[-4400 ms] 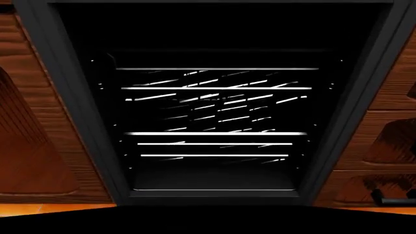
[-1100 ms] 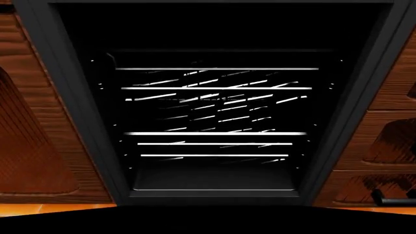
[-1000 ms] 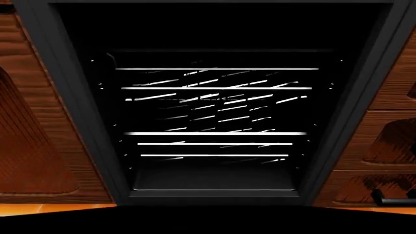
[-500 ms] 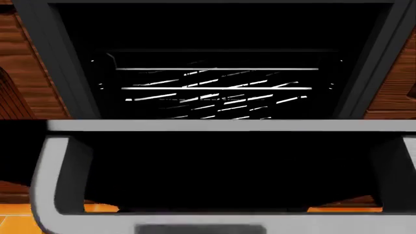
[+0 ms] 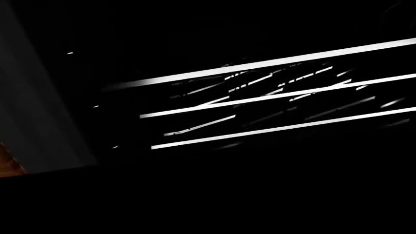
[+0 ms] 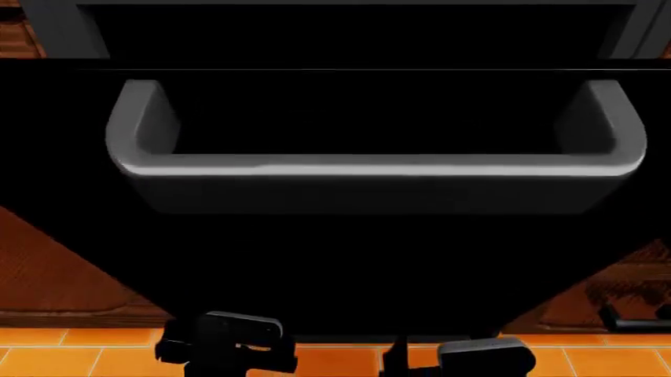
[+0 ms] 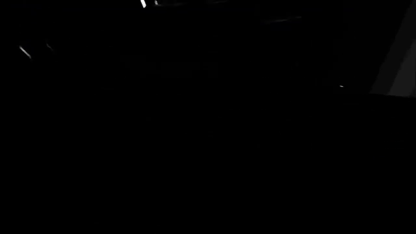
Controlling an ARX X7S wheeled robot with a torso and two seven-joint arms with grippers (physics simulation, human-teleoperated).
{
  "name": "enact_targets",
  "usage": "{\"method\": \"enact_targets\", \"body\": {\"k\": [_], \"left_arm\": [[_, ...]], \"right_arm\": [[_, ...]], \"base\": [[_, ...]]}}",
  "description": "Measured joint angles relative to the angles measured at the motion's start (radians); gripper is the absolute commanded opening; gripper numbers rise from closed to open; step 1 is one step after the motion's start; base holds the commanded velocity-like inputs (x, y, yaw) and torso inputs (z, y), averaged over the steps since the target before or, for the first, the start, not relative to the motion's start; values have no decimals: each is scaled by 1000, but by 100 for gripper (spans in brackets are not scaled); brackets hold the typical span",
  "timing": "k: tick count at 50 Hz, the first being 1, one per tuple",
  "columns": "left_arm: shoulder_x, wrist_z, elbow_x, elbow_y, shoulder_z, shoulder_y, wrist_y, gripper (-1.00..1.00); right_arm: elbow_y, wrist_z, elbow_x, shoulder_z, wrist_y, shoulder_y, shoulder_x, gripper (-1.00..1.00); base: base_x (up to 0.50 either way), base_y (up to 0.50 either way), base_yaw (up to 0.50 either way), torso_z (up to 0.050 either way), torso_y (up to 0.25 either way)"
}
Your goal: Close the dishwasher door
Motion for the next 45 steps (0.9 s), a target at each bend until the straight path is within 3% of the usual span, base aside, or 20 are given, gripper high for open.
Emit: {"method": "enact_targets", "body": {"k": [45], "left_arm": [[-15, 29, -130, -25, 7, -174, -168, 100]], "right_arm": [[-114, 6, 39, 15, 161, 146, 4, 100]], "base": [[5, -2, -5, 0, 4]]}}
